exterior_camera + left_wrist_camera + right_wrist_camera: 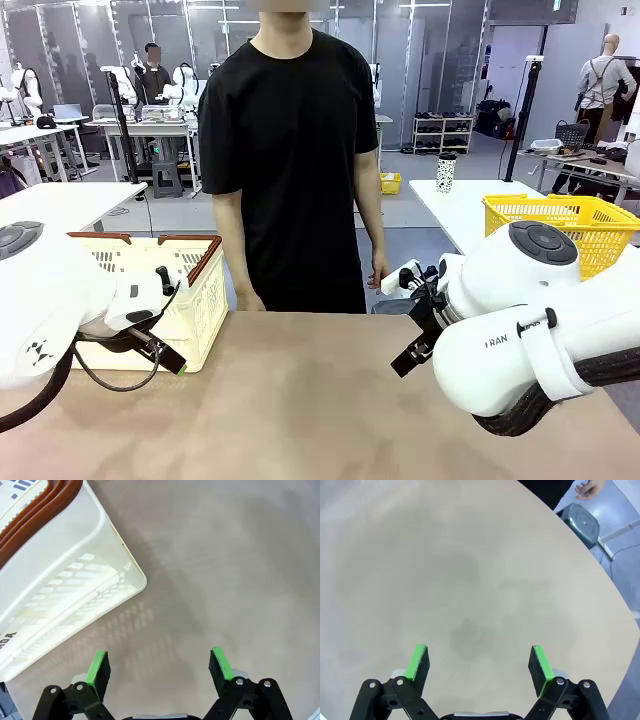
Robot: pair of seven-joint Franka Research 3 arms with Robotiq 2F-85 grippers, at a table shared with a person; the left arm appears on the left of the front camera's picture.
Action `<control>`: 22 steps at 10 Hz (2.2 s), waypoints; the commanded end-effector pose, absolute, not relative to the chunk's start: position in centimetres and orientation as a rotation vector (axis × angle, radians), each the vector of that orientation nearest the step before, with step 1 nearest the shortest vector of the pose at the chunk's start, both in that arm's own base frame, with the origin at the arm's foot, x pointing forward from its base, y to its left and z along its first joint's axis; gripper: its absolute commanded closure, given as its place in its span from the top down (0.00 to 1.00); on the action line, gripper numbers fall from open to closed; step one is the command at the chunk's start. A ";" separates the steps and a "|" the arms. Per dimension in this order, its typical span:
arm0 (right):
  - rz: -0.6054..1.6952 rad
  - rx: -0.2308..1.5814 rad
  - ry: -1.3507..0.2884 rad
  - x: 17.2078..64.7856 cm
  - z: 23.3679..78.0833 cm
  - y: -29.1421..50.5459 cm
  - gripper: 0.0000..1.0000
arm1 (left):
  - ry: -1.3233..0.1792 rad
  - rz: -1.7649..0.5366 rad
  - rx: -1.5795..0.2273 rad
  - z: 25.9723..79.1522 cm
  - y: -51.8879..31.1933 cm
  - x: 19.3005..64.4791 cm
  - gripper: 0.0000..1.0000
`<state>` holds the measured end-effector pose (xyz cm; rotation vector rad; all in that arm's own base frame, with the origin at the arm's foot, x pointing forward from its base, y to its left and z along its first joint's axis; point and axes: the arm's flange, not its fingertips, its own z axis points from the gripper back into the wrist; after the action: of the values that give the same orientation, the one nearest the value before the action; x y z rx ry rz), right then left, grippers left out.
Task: Place the drinks into the Shopping basket.
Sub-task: Pick up one drink and place it into the Shopping basket.
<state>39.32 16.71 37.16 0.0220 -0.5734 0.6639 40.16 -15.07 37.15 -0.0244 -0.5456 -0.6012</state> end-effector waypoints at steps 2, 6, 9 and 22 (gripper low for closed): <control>0.664 0.022 -0.573 39.3 37.2 16.7 1.00 | -0.546 -0.602 -0.024 37.2 -15.1 40.1 1.00; 0.664 0.022 -0.573 39.3 37.2 16.7 1.00 | -0.546 -0.602 -0.024 37.2 -15.1 40.1 1.00; 0.664 0.022 -0.573 39.3 37.2 16.7 1.00 | -0.546 -0.602 -0.024 37.2 -15.1 40.1 1.00; 0.462 0.028 -0.708 33.4 48.8 22.1 1.00 | -0.596 -0.354 -0.027 44.9 -20.6 36.1 1.00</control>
<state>34.30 21.00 48.00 0.0669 -0.7226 0.5490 36.82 -19.09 43.63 -0.0565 -0.6089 -0.4599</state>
